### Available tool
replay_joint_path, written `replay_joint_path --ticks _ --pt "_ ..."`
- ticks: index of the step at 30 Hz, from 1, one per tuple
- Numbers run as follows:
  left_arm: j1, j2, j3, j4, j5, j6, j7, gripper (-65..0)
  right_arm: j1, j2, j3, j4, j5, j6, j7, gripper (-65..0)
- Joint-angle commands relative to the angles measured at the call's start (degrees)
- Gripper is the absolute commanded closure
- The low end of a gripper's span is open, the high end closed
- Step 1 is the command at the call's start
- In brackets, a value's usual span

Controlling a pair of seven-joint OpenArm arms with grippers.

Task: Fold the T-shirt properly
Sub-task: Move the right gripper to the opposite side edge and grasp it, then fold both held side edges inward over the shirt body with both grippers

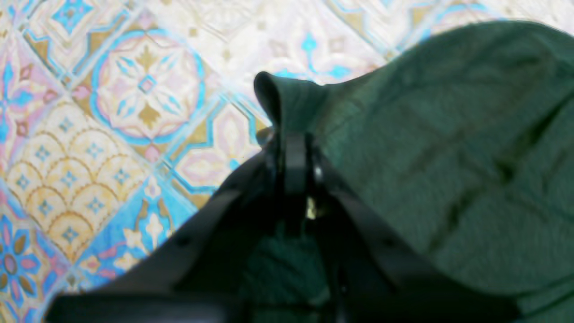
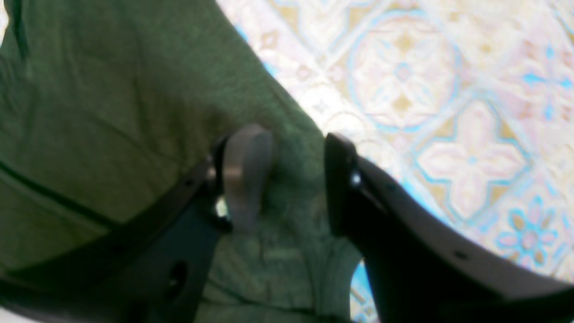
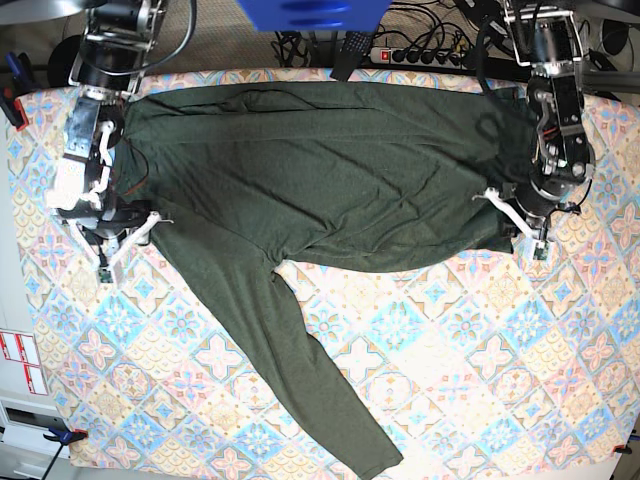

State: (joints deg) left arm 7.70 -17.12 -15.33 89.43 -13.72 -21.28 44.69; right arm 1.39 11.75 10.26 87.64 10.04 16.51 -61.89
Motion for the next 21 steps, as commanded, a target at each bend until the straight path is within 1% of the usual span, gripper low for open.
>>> replay_joint_path --ticks 1,4,7,11,14,16,18,21 --pt "0.9 -0.7 -0.3 2.0 -0.2 0.0 -0.8 0.0 2.0 1.2 -0.7 -0.8 0.2 0.2 1.7 -23.7" --pt "2.6 -0.7 -0.3 3.9 -0.2 0.0 -0.8 0.0 4.3 3.5 -4.3 -6.4 0.1 0.2 4.4 -23.7" --pt "3.8 -0.7 -0.3 4.9 -0.2 0.0 -0.8 0.0 5.9 4.7 -7.5 -10.1 0.1 0.2 7.4 -23.7" --pt "4.1 -0.7 -0.4 4.9 -2.9 0.0 -0.8 0.0 7.7 5.0 -9.4 -15.4 0.1 0.2 10.5 -23.7" --pt "5.1 -2.3 -0.4 4.9 -5.6 0.0 -0.8 0.0 9.3 5.0 -9.5 -18.7 0.1 0.2 10.9 -23.7" --pt "5.3 -2.7 -0.4 4.7 -7.3 0.0 -0.8 0.0 10.1 5.0 -9.5 -20.2 0.1 0.3 11.0 -23.8" --pt "5.4 -2.7 -0.4 4.7 -8.0 0.0 -0.8 0.0 10.2 5.0 -9.6 -21.1 0.1 0.4 11.7 -23.9" --pt "5.4 -2.7 -0.4 4.7 -8.0 0.0 -0.8 0.0 10.2 5.0 -11.6 -22.5 0.1 0.4 13.2 -24.0"
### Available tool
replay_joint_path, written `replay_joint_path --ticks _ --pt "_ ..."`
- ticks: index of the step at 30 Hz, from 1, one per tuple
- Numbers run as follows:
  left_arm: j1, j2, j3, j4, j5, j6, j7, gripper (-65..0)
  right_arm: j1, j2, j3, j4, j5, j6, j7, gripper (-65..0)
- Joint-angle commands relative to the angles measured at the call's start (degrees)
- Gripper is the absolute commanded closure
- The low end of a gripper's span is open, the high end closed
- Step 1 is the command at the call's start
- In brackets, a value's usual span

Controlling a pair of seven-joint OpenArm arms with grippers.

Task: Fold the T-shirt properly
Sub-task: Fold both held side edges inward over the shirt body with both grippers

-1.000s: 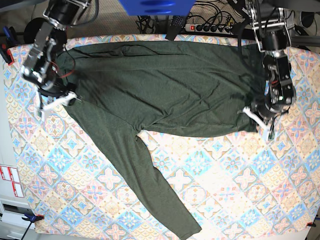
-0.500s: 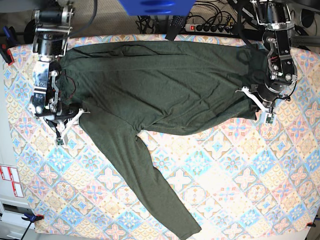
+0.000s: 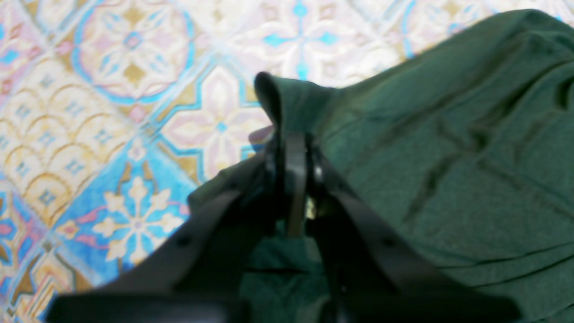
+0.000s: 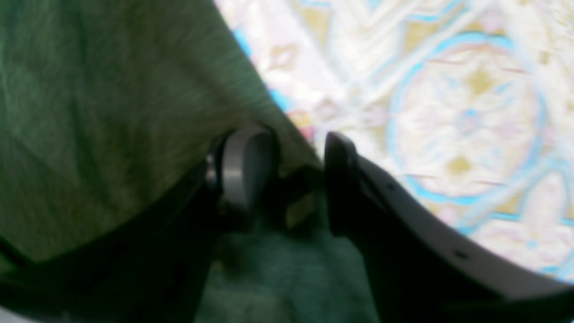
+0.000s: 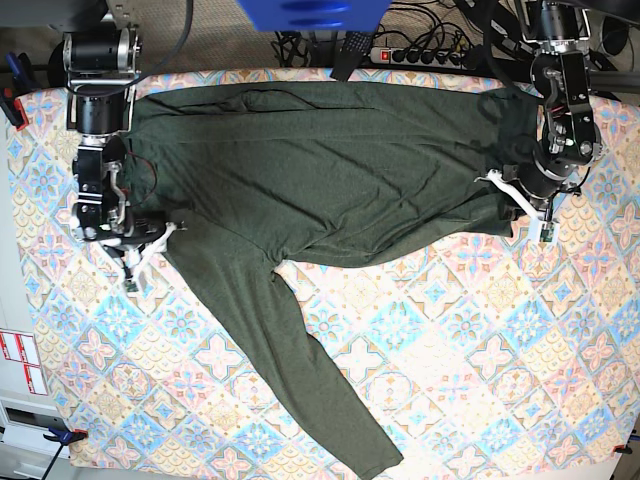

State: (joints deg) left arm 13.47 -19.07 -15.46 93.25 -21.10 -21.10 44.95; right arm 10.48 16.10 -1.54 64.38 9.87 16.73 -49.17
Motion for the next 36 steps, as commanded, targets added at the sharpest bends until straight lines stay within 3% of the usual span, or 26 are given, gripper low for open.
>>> replay_joint_path --ticks 1,12,20,27,36 --pt "-0.3 -0.8 -0.2 0.9 -0.7 -0.1 -1.0 0.0 1.1 0.6 -1.0 0.2 0.3 0.2 1.0 -24.0" --pt "-0.3 -0.8 -0.2 0.8 -0.7 -0.1 -1.0 0.0 3.8 1.3 -7.5 -5.7 0.3 0.2 1.6 -22.5" --pt "-0.3 -0.8 -0.2 0.8 -0.7 -0.1 -1.2 0.0 3.4 1.2 -5.9 -5.1 0.3 0.3 1.7 -1.0" --pt "-0.6 -0.8 -0.2 0.9 -0.7 -0.1 -1.5 0.0 -3.1 1.0 1.4 8.5 0.4 0.3 1.2 -0.7" --pt "-0.3 -2.6 -0.2 1.0 -0.7 -0.1 -1.5 0.0 -12.7 1.0 2.8 24.2 2.7 0.3 -1.6 -0.5"
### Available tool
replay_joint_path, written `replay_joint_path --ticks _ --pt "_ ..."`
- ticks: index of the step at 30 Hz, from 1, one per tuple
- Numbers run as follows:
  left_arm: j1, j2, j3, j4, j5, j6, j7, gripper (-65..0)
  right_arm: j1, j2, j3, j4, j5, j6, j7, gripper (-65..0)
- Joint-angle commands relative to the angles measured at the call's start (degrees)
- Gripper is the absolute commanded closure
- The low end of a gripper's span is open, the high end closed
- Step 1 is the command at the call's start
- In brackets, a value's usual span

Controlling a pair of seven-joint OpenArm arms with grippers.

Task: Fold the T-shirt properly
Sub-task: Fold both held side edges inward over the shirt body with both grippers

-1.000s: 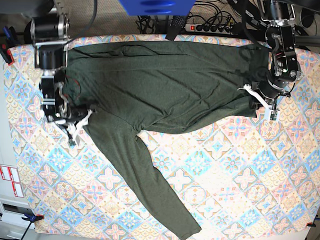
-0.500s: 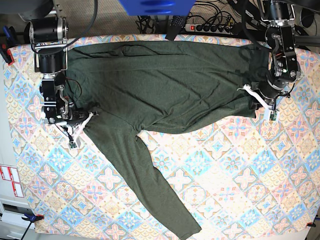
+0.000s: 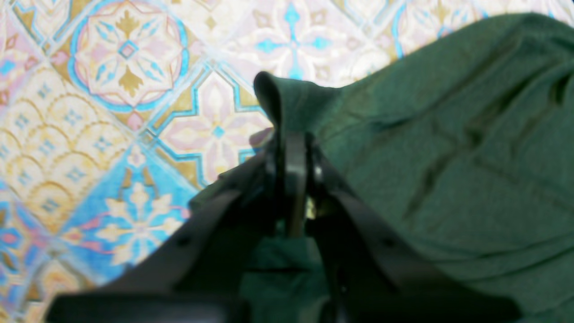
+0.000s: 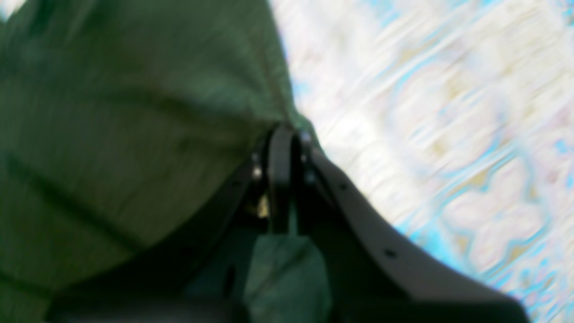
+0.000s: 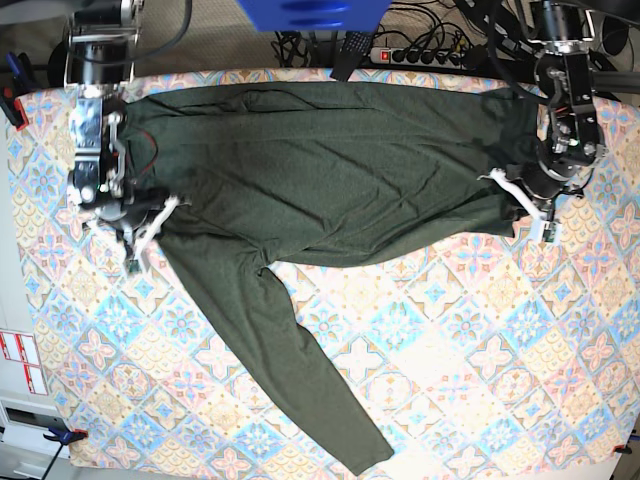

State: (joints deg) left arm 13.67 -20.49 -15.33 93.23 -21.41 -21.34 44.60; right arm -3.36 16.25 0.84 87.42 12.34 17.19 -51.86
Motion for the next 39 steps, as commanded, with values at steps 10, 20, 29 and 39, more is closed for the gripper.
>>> replay_joint_path --ticks 10,20,29,39 --pt "1.3 -5.8 -0.4 0.9 -0.4 0.1 -1.2 0.0 -9.1 1.1 5.7 11.9 10.8 -0.2 1.0 -0.5" --pt "2.5 -6.6 -0.4 0.7 -0.3 0.1 -1.2 0.0 -17.0 1.1 9.3 16.1 12.0 -0.2 1.0 -0.4" --pt "2.6 -7.9 -0.3 -2.5 -0.3 0.1 -1.2 0.0 -21.1 1.1 14.2 16.2 12.0 -0.2 1.0 -0.4" --pt "2.5 -7.9 -0.3 -6.2 0.0 0.1 -1.2 0.0 -23.9 1.2 15.3 16.2 11.6 -0.2 1.0 -0.4"
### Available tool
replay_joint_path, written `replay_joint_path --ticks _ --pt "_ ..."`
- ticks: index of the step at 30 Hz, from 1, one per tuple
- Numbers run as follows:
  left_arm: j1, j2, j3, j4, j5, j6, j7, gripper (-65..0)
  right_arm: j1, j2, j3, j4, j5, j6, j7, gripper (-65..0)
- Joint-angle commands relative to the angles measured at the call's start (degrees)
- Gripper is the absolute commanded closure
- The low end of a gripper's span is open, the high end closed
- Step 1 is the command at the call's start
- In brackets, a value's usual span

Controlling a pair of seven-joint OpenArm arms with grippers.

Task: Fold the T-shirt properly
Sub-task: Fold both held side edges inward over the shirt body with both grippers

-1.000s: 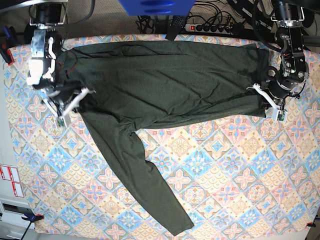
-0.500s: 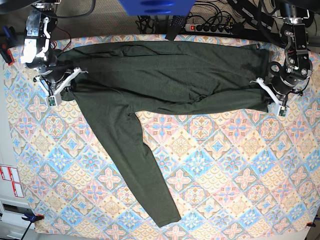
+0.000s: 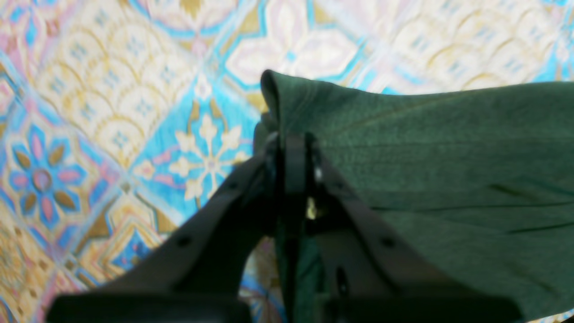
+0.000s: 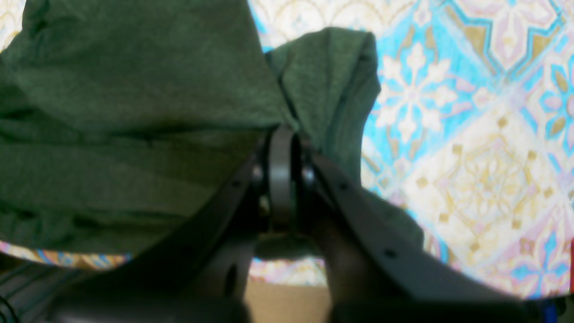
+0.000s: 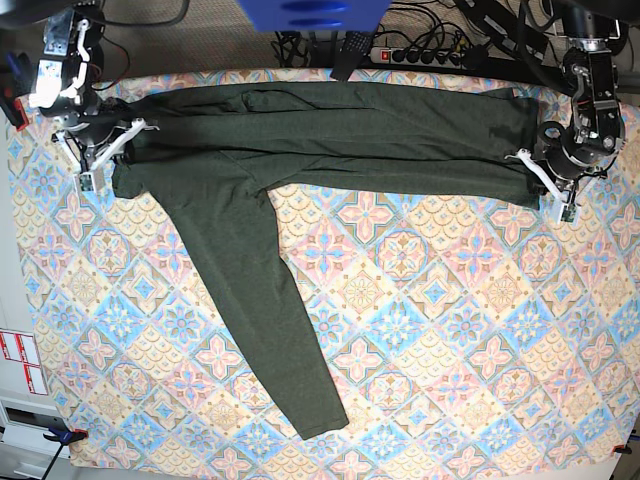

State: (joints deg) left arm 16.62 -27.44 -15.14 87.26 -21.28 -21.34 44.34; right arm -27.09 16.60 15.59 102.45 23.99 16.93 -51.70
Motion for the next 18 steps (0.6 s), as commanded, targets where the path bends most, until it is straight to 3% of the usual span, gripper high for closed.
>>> replay_joint_path --ticks 1,14,18 --pt "-0.5 -1.0 -0.5 -0.8 -0.1 0.1 -1.0 0.0 -0.3 0.9 0.5 1.1 0.0 0.1 0.8 -0.4" --pt "-0.1 -0.9 0.0 -4.7 -0.1 0.1 -1.0 0.0 -1.8 2.0 0.5 0.4 -0.1 0.1 0.8 -0.6" --pt "-0.1 -0.9 1.8 -5.0 -0.1 0.1 -1.0 0.0 -1.5 2.0 0.1 -0.3 -3.9 0.1 -1.6 -0.7"
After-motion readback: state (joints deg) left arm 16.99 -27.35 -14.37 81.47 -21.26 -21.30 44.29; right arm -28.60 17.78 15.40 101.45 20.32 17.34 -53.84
